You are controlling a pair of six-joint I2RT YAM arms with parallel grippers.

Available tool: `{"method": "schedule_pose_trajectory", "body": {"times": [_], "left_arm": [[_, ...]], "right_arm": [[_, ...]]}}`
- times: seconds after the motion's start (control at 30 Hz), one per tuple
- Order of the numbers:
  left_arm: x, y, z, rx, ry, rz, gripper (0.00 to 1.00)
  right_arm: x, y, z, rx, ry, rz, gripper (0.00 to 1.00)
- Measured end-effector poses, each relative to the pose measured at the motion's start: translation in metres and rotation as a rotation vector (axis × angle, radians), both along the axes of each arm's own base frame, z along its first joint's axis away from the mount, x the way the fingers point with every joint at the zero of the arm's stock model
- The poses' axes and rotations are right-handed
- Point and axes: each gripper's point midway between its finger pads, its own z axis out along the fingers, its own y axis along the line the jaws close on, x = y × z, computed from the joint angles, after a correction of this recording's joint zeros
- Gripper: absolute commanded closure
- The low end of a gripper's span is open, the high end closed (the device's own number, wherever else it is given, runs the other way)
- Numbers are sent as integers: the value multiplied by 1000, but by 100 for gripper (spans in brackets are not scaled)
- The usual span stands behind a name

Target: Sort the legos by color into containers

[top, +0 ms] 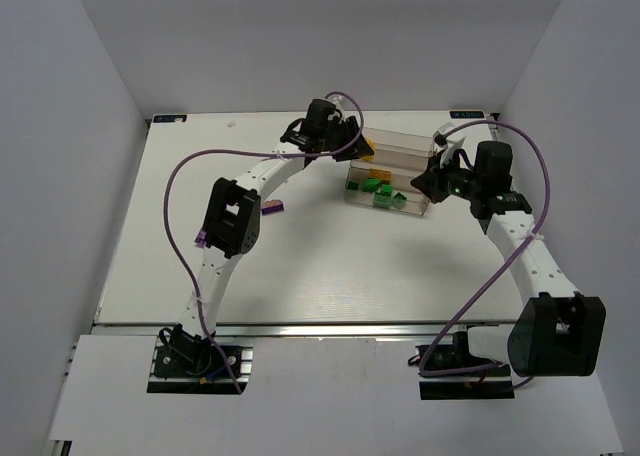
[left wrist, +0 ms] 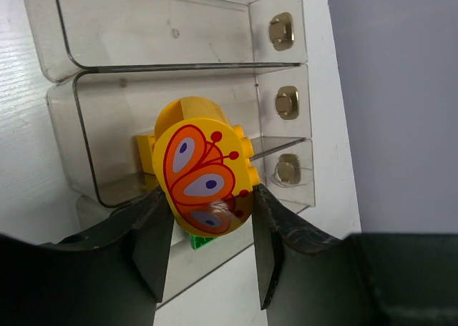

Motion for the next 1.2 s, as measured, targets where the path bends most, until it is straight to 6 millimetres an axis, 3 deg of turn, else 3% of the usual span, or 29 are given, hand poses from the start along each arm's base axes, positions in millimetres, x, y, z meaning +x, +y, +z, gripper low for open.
{"method": "schedule_pose_trajectory", "body": {"times": [0.17,0.23,0.33,0.47,0.67,0.77,0.8,0.83,0.9,0.93,1.03,1.07,1.1,1.17,1.2], "left_arm": [[6,-1,-17,0,37,34,62],[9,-1,-19,-2,42,49,50],[12,-1,-19,-3,44,68,42],[15,-2,-11,-16,34,79,35],[18,-3,-6,-28,21,83,34],[18,-3,-5,-32,23,85,44],[18,-3,-5,-32,23,85,50],[18,-3,-5,-34,22,86,69],[20,0,-1,-35,17,95,86],[20,2,2,-30,8,95,92],[11,23,17,10,-12,116,96],[5,35,24,31,-15,127,93],[-1,48,34,47,-24,142,75],[-21,85,60,88,-50,185,53],[-31,106,77,101,-64,220,36]], "right_arm": [[-5,0,-5,11,20,-8,100],[-5,0,-5,13,20,-9,100],[-5,0,-4,14,17,-9,100],[-5,0,-3,15,16,-9,100],[-7,2,-2,25,18,6,99],[-9,5,-1,30,16,28,88],[-11,6,-1,29,12,43,79],[-13,8,-2,27,8,67,71],[-22,14,-2,23,-1,147,47],[-27,18,-2,17,-10,204,41],[-40,34,-1,14,-40,386,29],[-43,40,-2,7,-57,447,27],[-47,47,-4,2,-70,500,24],[-54,62,-13,-17,-88,600,21],[-58,71,-18,-28,-94,643,21]]}}
